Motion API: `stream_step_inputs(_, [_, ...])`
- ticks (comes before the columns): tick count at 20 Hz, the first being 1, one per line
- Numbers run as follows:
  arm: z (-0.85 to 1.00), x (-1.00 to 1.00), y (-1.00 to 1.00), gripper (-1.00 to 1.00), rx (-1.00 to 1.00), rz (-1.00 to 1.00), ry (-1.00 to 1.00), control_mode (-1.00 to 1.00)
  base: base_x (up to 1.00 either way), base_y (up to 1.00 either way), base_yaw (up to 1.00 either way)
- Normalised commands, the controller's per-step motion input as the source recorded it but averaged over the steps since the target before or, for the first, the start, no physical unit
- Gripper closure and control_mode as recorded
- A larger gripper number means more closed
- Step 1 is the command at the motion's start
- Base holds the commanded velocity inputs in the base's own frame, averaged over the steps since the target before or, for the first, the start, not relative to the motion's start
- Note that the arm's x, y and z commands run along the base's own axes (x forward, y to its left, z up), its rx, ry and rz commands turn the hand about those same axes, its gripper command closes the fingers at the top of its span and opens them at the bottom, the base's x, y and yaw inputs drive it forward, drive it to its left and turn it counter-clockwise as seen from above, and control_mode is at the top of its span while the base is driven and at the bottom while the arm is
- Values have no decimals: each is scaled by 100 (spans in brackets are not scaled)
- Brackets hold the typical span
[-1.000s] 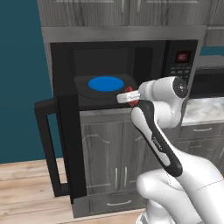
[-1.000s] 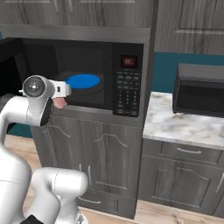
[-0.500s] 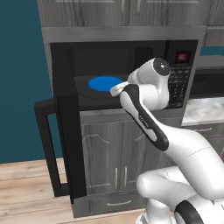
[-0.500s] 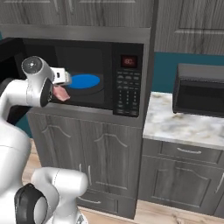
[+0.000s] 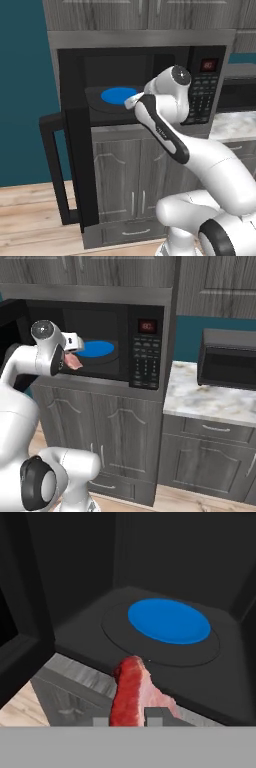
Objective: Transport the steak from the fridge to the microwave and turn on the microwave.
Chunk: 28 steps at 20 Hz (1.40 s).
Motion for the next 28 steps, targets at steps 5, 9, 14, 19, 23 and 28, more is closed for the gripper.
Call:
stream_step_inputs(5, [-20, 14, 6, 100, 0, 0, -21, -100, 0, 0, 0])
stream_step_inputs(9, [0, 29, 0, 100, 0, 0, -4, -100, 0, 0, 0])
stream_step_inputs(14, [2, 41, 0, 100, 0, 0, 1, -100, 0, 0, 0])
stream_step_inputs(19, [11, 39, 0, 100, 0, 0, 10, -100, 0, 0, 0])
stream_step_inputs(23, [0, 34, 0, 100, 0, 0, 2, -100, 0, 0, 0])
stream_step_inputs(28, [0, 34, 3, 100, -2, 0, -1, -100, 0, 0, 0])
